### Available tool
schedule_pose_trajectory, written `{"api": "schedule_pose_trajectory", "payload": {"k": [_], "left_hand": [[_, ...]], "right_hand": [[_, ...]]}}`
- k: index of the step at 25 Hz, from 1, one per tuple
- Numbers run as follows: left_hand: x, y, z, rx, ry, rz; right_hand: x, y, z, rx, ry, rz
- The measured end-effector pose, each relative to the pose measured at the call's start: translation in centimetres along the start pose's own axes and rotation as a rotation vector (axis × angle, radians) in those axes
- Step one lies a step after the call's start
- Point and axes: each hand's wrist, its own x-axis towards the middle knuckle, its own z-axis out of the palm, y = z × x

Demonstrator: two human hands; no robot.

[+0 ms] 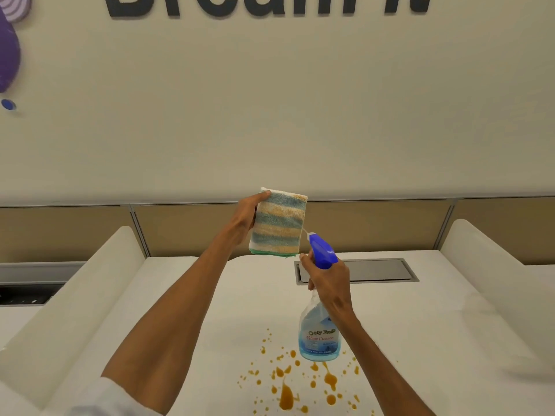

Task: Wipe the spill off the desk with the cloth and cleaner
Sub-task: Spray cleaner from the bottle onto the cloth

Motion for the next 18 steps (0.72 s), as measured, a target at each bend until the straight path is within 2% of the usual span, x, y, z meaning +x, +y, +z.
{"api": "schedule_pose_trajectory", "payload": {"k": [5, 12, 18], "left_hand": [[-0.1, -0.1, 0.3, 0.007, 0.005, -0.004], [0.0, 0.1, 0.2, -0.019, 0.009, 0.013], [0.1, 0.4, 0.7, -0.025, 0.01, 0.013]], "right_hand": [[-1.2, 0.2, 0.8, -0.024, -0.145, -0.057], [-1.1, 2.2, -1.0, -0.043, 0.05, 0.032], [-3.0, 3.1, 0.2, -0.073, -0.165, -0.037]]}}
